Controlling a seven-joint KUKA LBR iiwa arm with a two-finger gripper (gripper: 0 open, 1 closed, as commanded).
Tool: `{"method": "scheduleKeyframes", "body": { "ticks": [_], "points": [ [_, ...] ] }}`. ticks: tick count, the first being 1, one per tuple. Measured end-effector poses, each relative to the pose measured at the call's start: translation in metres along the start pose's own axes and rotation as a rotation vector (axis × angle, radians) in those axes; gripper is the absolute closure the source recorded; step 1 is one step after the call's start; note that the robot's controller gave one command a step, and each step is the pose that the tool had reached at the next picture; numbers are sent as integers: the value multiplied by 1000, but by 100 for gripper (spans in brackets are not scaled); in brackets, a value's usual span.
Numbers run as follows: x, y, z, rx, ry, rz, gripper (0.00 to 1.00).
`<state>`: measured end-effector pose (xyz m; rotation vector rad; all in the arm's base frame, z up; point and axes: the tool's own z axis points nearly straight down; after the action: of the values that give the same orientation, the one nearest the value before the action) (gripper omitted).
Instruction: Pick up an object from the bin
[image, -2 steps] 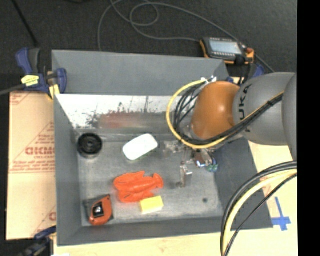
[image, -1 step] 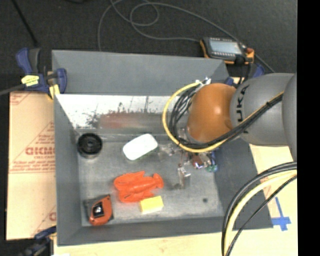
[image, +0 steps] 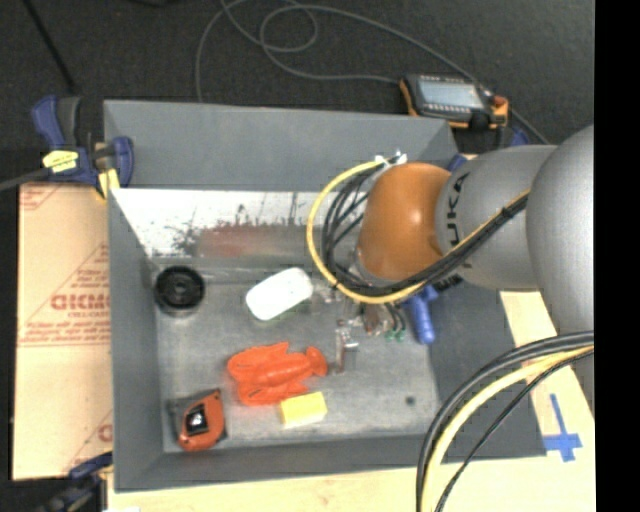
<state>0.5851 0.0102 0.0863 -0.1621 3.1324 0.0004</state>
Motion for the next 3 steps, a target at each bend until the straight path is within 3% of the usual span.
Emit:
{"method": "scheduleKeyframes", "body": {
  "ticks": [1,2,3],
  "points": [
    [-9,28,4,1,0,-105,0],
    [2,48,8,0,2,-335,0],
    [35,73,13,-1,1,-195,0]
  ]
}}
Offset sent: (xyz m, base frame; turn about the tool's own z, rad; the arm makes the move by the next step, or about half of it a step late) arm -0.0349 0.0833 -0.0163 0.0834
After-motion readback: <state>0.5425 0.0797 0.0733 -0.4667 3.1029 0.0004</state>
